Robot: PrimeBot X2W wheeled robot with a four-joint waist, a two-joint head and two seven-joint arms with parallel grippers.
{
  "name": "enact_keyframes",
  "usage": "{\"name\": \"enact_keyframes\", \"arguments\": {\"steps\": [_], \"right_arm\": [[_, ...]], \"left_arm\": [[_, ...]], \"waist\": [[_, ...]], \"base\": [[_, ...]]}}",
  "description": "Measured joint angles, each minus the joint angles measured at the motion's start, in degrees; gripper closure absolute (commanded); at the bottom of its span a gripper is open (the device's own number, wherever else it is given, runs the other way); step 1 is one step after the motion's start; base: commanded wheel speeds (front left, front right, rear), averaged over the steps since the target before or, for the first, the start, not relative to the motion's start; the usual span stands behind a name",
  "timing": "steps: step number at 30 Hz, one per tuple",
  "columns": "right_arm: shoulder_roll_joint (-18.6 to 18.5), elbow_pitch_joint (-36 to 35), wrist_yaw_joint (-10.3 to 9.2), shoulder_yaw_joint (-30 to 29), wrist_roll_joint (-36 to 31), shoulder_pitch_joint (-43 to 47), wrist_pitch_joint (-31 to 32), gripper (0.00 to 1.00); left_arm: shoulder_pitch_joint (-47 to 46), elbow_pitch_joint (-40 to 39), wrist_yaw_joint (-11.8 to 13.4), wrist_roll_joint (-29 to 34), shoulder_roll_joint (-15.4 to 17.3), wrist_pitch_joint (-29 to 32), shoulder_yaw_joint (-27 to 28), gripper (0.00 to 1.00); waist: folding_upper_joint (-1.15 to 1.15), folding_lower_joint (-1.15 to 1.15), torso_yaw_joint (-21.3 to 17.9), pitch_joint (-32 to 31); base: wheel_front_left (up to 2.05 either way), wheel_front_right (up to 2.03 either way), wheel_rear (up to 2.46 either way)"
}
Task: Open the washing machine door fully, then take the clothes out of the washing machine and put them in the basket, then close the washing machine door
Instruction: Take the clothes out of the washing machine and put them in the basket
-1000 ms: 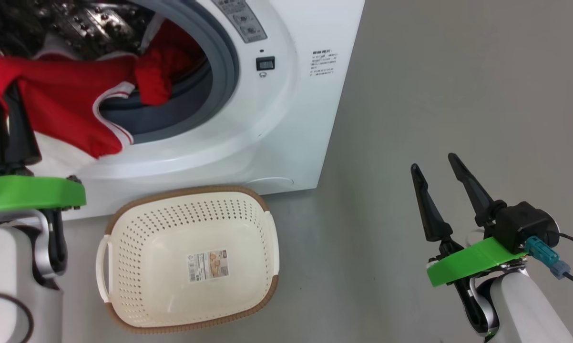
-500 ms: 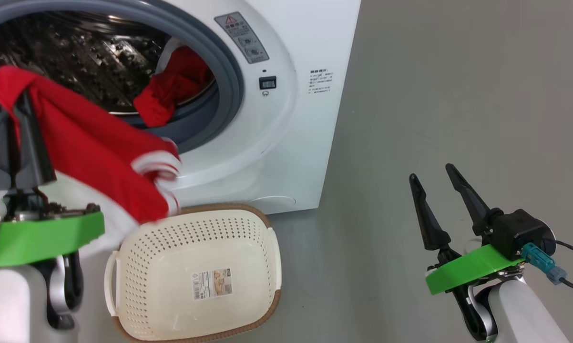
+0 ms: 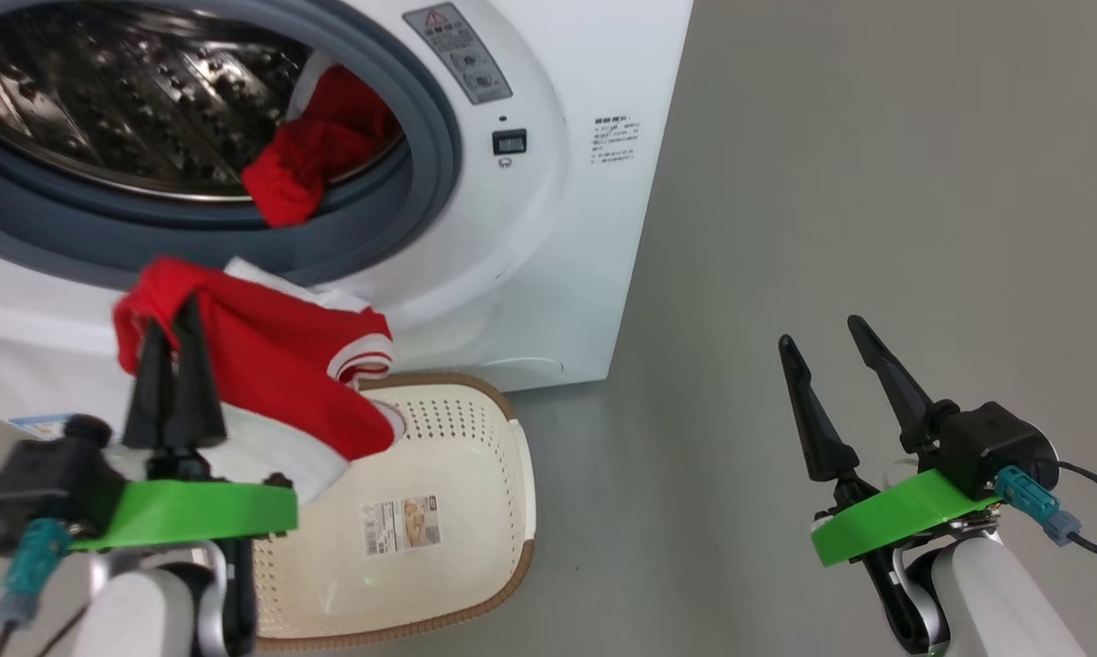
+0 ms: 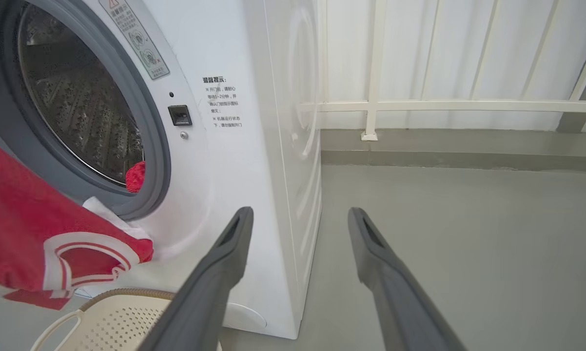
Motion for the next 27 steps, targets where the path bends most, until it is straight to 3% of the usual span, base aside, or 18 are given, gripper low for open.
{"name": "enact_keyframes", "arguments": {"steps": [11, 27], "right_arm": [[0.00, -0.12, 0.00, -0.34, 0.00, -0.79, 0.00, 0.00], [0.01, -0.44, 0.00, -0.30, 0.09, -4.24, 0.00, 0.00]], "left_arm": [[-0.85, 13.35, -1.47, -1.98, -1.81, -1.13, -2.05, 1.00], [-14.18, 47.04, -9.59, -8.01, -2.54, -1.20, -2.04, 1.00]], "waist": [[0.00, 0.00, -0.02, 4.22], [0.00, 0.00, -0.92, 11.02]], "base": [[0.00, 0.00, 0.00], [0.00, 0.00, 0.00]]}}
